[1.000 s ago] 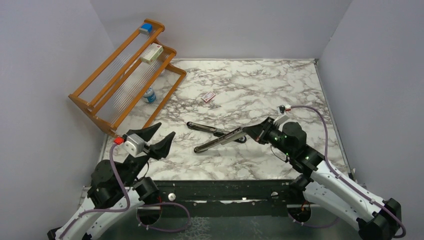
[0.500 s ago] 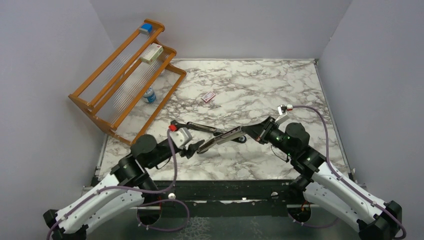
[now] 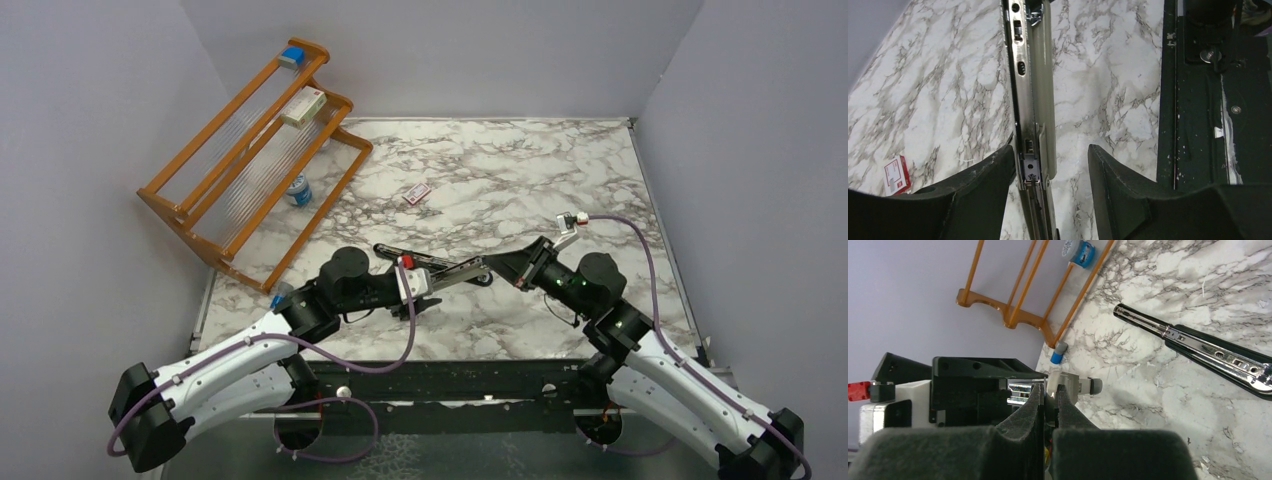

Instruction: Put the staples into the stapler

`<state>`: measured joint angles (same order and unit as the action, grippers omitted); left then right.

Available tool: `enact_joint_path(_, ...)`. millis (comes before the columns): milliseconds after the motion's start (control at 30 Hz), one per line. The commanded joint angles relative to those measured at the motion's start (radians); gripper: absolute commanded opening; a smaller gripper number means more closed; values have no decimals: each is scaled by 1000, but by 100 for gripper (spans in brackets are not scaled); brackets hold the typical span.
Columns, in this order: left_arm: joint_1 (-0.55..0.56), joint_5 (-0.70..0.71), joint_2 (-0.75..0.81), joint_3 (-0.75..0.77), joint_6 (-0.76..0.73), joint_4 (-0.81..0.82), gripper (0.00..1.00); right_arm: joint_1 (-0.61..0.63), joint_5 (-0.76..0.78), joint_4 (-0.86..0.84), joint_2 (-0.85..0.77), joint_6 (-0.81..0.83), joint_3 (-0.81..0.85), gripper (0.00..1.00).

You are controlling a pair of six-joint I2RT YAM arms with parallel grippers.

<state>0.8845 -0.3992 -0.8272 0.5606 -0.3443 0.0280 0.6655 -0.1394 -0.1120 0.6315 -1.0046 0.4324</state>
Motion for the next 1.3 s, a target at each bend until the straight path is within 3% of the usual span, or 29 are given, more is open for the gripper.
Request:
enact_joint_path(0, -3, -91, -24, 18, -46, 38, 59, 0, -52, -148, -31, -17, 9, 1)
enact_joint_path(333, -3, -53, -28, -5, -42, 53, 57, 1, -91, -177, -34, 13, 6, 1)
enact_joint_path(700, -3, 47, 19, 3, -49, 83, 62, 1, -132, -187, -30, 45, 2, 1)
enact_joint_path(1267, -3, -8, 0, -14, -47, -20, 47, 1, -135, -226, -12, 33, 9, 1)
